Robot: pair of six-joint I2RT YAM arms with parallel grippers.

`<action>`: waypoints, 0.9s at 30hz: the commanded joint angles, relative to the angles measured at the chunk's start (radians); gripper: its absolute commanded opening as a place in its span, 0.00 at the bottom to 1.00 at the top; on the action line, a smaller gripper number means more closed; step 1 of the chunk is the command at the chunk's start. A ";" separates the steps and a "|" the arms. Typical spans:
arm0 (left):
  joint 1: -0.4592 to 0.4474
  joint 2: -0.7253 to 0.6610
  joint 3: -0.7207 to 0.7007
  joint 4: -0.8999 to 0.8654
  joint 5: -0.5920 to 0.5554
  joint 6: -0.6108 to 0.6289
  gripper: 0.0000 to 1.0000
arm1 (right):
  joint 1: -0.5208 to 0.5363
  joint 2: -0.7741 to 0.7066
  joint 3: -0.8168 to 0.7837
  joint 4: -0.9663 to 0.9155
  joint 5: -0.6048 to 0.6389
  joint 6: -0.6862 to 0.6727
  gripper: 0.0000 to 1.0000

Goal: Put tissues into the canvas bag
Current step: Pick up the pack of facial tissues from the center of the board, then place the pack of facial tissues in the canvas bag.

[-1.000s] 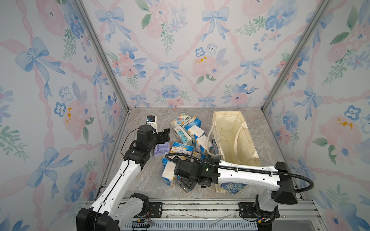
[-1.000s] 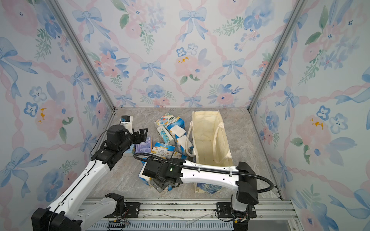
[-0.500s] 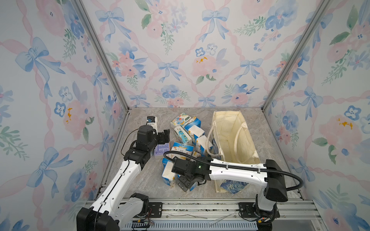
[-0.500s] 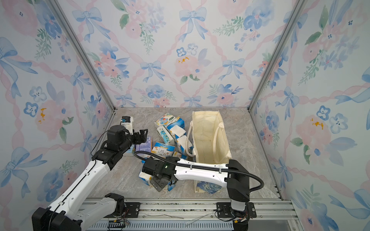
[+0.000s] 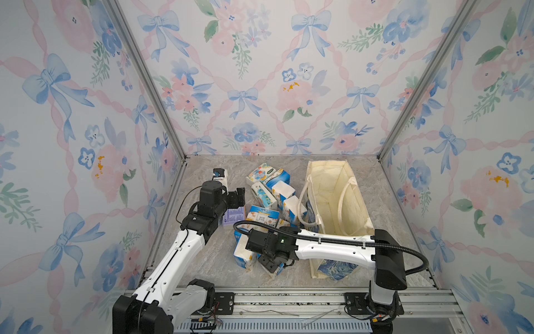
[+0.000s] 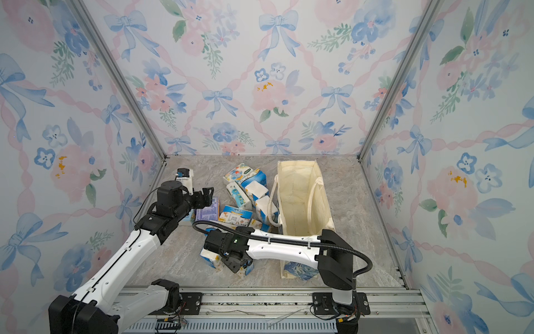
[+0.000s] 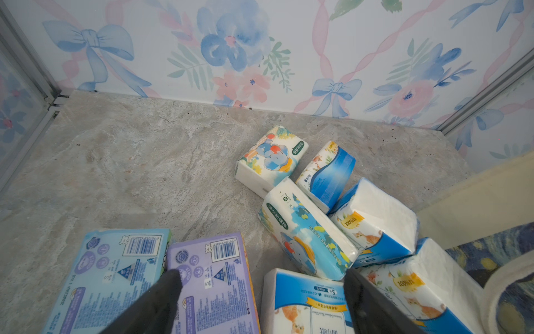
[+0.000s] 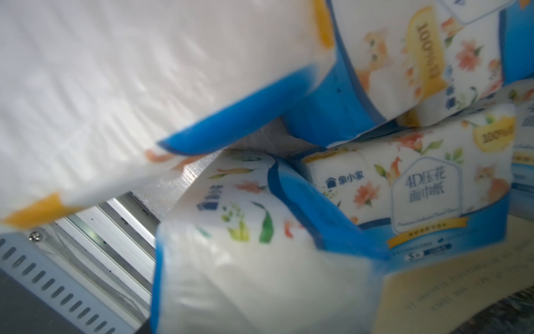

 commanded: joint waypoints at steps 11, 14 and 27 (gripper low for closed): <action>-0.002 -0.002 0.003 -0.008 0.004 0.001 0.90 | -0.063 -0.446 0.059 0.070 0.108 -0.199 0.54; -0.003 -0.001 0.005 -0.007 0.004 0.001 0.90 | -0.080 -0.555 0.058 0.165 0.164 -0.269 0.54; -0.005 0.051 0.063 -0.073 0.037 0.013 0.91 | -0.401 -0.744 0.014 0.195 0.572 -0.348 0.58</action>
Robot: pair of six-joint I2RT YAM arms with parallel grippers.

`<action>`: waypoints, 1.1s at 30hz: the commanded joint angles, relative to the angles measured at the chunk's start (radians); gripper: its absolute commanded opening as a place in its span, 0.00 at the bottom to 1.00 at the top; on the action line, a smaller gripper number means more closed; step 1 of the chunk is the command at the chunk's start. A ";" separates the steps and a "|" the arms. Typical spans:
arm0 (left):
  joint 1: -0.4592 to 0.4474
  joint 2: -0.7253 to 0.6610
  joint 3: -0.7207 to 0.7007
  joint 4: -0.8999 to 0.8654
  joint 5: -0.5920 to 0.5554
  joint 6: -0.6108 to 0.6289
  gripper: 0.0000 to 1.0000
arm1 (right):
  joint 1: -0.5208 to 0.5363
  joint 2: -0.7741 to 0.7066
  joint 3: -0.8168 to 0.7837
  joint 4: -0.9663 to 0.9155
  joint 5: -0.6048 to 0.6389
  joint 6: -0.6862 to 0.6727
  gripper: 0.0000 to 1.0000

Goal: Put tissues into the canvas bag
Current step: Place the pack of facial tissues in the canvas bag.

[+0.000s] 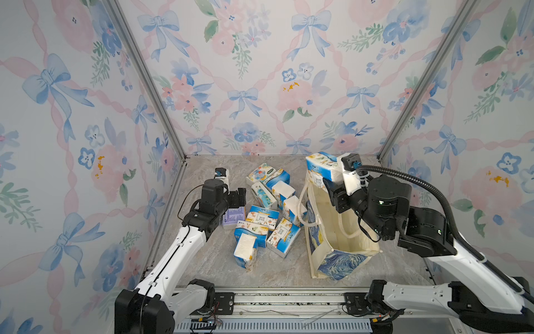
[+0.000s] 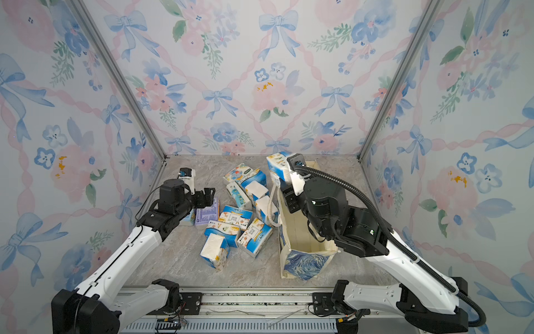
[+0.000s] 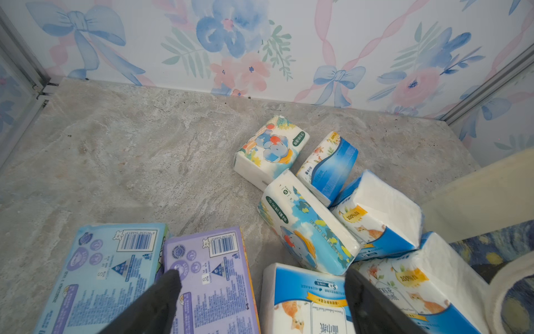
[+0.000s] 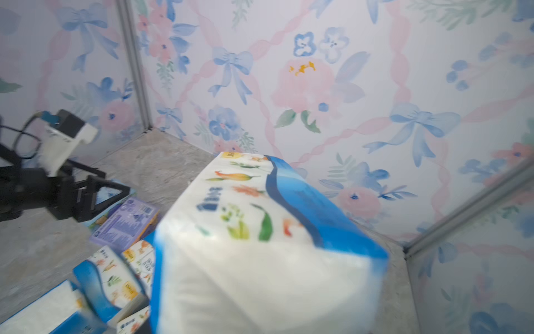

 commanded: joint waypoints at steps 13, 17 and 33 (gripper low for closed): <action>-0.009 0.062 0.114 -0.240 0.068 0.028 0.92 | -0.401 0.146 -0.073 -0.121 -0.382 0.128 0.60; -0.009 0.069 0.125 -0.289 0.060 0.032 0.92 | -0.423 0.216 -0.050 -0.153 -0.432 0.123 0.62; -0.040 0.118 0.107 -0.442 0.141 0.032 0.93 | -0.487 0.455 0.033 -0.194 -0.492 0.091 0.78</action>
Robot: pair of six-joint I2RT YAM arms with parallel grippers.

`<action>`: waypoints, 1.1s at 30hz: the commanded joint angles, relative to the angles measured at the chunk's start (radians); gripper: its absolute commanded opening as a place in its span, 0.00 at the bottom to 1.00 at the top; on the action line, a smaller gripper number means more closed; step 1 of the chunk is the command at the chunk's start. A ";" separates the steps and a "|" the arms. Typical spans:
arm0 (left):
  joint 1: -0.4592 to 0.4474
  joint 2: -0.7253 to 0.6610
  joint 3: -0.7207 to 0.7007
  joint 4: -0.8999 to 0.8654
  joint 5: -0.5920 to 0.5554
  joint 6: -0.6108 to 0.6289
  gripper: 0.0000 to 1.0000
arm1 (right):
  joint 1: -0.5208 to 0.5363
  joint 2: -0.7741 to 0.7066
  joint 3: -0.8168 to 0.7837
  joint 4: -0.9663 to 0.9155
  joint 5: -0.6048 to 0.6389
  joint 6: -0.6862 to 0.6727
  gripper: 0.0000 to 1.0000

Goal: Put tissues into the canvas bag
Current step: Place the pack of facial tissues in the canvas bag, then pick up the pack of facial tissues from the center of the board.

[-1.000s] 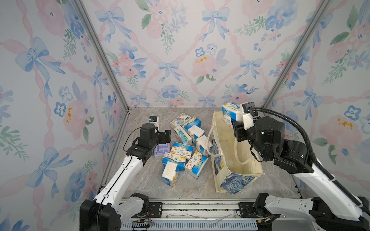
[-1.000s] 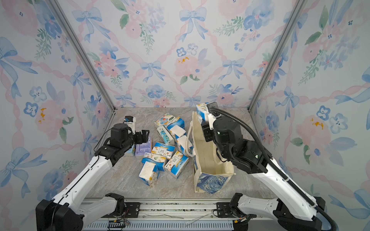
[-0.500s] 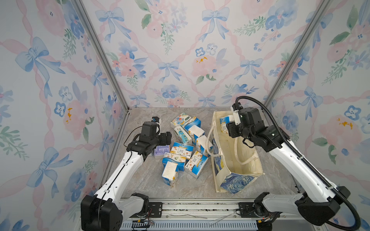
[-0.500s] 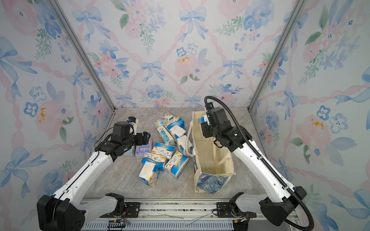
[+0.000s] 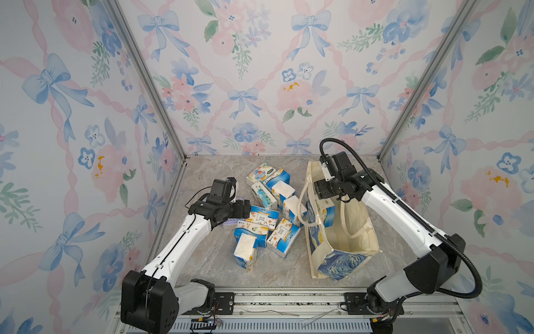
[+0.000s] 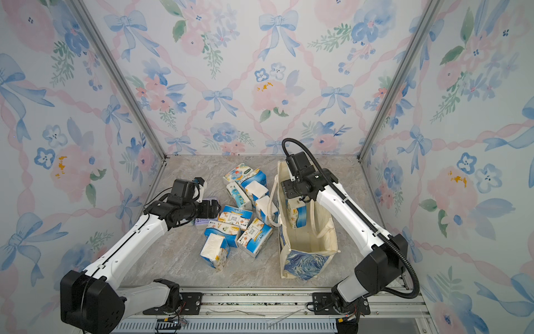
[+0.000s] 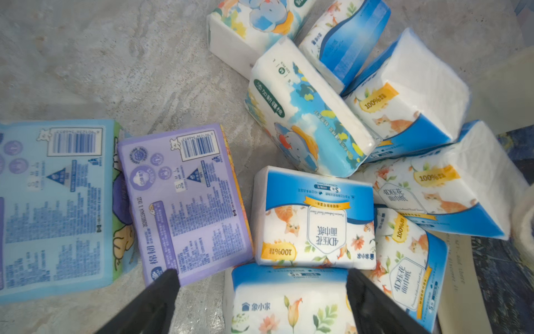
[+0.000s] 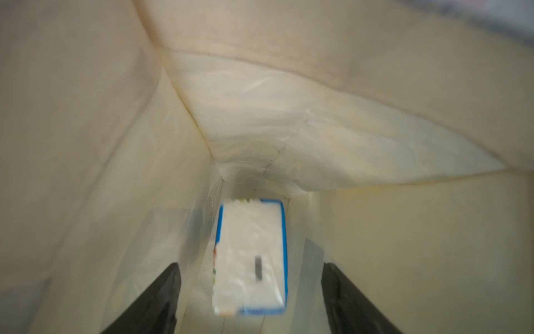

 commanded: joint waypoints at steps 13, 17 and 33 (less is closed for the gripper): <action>-0.017 -0.068 0.006 -0.162 0.003 0.006 0.91 | -0.012 -0.310 -0.077 0.171 -0.019 -0.010 0.79; -0.021 -0.077 0.009 -0.170 0.039 -0.012 0.91 | -0.023 -0.483 -0.195 0.247 0.015 0.016 0.82; -0.119 -0.148 0.065 -0.343 0.096 -0.094 0.92 | -0.140 -0.625 -0.403 0.367 -0.009 0.081 0.88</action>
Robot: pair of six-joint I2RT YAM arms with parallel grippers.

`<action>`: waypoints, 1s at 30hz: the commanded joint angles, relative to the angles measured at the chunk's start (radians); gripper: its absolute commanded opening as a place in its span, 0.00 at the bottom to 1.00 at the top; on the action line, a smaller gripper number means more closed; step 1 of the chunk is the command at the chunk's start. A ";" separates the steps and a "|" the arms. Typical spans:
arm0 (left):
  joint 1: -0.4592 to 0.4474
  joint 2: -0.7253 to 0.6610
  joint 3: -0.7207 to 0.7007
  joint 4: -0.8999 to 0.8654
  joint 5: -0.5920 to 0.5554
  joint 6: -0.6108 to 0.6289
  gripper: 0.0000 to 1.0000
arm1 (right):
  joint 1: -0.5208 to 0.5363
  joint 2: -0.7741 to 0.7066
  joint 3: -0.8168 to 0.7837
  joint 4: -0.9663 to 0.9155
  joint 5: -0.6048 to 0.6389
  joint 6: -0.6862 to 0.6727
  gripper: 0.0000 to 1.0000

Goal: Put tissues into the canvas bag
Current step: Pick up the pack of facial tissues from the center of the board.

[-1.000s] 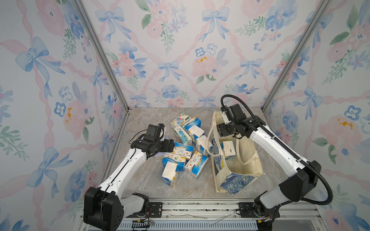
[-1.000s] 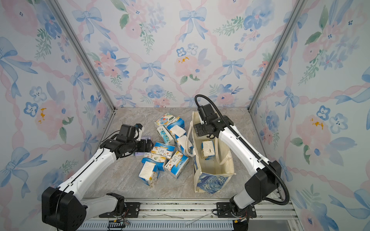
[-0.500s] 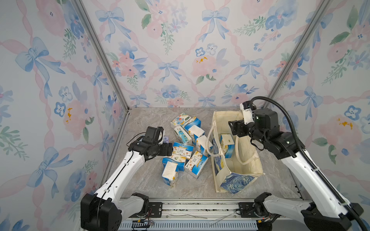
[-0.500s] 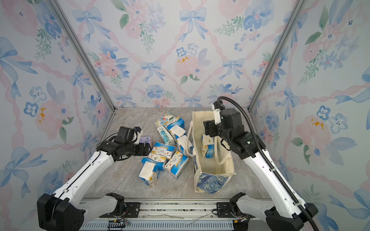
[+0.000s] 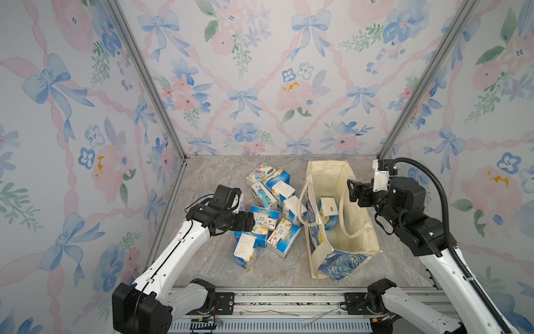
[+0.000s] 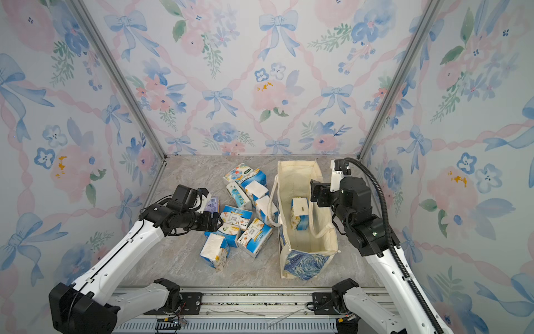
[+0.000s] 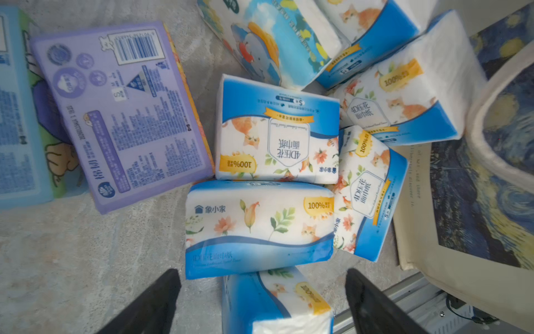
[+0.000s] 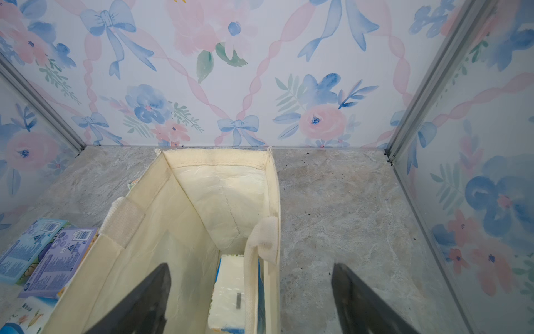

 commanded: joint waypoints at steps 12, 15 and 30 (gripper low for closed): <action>-0.205 -0.066 -0.050 -0.142 -0.062 -0.190 0.92 | -0.057 -0.018 -0.031 0.012 -0.029 0.009 0.89; -0.255 -0.041 -0.044 -0.168 -0.114 -0.218 0.92 | -0.073 -0.019 -0.035 0.014 -0.048 0.013 0.89; -0.317 0.000 -0.119 -0.178 -0.202 -0.315 0.86 | -0.098 -0.010 -0.048 0.024 -0.096 0.012 0.89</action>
